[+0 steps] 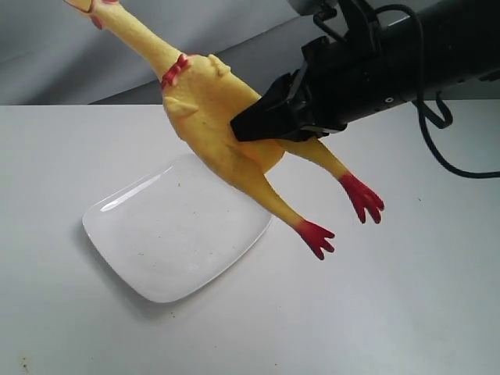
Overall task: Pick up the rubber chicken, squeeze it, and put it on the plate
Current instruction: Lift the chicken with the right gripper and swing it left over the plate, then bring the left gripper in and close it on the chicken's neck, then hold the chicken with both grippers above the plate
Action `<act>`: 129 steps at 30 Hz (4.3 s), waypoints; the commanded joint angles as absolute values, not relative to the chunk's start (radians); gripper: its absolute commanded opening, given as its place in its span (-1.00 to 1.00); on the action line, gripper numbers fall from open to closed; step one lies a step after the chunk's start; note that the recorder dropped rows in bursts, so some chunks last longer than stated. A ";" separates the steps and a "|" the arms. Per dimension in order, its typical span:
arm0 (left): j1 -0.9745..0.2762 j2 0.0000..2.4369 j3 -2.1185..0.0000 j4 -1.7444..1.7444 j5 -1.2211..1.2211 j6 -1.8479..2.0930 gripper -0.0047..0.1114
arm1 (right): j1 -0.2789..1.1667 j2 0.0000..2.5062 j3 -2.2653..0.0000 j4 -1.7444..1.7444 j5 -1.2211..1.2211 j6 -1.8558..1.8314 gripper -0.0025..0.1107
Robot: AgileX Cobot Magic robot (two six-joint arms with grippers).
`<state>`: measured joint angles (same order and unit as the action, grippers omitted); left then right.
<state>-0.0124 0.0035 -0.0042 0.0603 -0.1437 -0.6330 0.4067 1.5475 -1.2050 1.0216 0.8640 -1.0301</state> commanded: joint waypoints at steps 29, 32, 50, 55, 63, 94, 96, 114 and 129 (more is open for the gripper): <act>-0.179 1.377 -0.399 0.817 -1.101 -1.281 0.87 | 0.409 1.552 -1.205 1.143 0.972 -1.103 -0.96; -0.178 1.377 -0.399 0.824 -1.101 -1.281 0.87 | 0.420 1.601 -1.205 1.150 0.994 -1.103 -0.96; -0.178 1.377 -0.400 0.807 -1.155 -1.278 0.87 | 0.454 1.633 -1.211 1.218 1.008 -1.152 -0.96; -0.178 1.377 -0.400 0.806 -1.155 -1.306 0.87 | 0.459 1.633 -1.211 1.249 1.018 -1.152 -0.96; -0.178 1.377 -0.400 0.890 -1.143 -1.345 0.87 | 0.459 1.633 -1.211 1.295 1.026 -1.181 -0.96; -0.178 1.377 -0.401 0.907 -1.158 -1.306 0.88 | 0.459 1.633 -1.211 1.265 1.059 -1.181 -0.96; -0.178 1.377 -0.401 0.907 -1.158 -1.306 0.85 | 0.459 1.633 -1.211 1.264 1.059 -1.181 -0.96; -0.178 1.377 -0.401 0.976 -1.154 -1.281 -0.77 | 0.459 1.633 -1.211 1.263 1.050 -1.185 -0.96; -0.178 1.377 -0.401 0.977 -1.151 -1.299 0.02 | 0.459 1.633 -1.211 1.263 1.036 -1.185 -0.96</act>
